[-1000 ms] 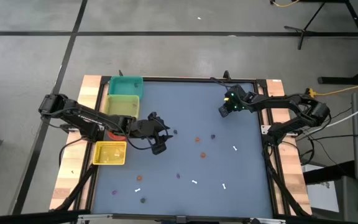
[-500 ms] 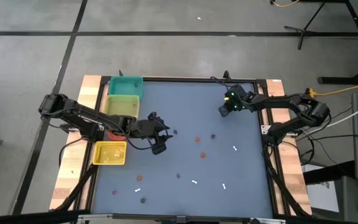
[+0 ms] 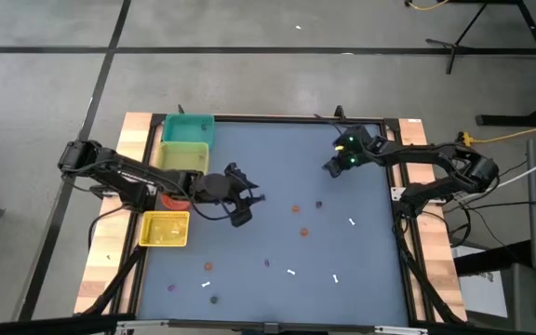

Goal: Sort Halloween decoration
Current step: Put the top right orange pumpkin toy into the orange bin

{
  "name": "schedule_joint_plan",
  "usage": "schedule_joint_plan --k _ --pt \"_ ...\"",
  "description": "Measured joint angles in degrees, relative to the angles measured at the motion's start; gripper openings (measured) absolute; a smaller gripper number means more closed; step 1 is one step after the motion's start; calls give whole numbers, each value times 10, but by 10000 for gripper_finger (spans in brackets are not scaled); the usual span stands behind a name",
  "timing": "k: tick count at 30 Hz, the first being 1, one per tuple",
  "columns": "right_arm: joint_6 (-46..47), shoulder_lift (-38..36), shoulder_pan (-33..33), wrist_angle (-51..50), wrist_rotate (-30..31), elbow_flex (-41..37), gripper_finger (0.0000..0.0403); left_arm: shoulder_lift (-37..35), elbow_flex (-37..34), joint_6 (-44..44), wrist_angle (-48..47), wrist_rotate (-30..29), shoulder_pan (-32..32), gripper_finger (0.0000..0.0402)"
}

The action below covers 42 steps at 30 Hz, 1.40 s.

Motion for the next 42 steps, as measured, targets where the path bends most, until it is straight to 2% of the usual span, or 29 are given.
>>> schedule_joint_plan --k 4,7,14,18,27,37,42 --pt "34 0 0 52 -107 0 93 3 0 63 57 0 6 184" --pt "67 -1 3 101 -164 1 95 6 0 117 96 0 5 184" --pt "150 -2 63 235 -193 1 96 28 0 216 175 -4 5 184" --pt "196 -2 111 327 -166 2 96 46 0 260 214 -9 5 184" --pt "244 -2 193 448 -36 2 96 61 0 332 261 -17 5 184" --pt "238 -2 264 449 30 57 97 62 0 436 295 -19 5 184" --pt "205 -2 294 446 64 89 97 62 0 441 303 -19 5 184"
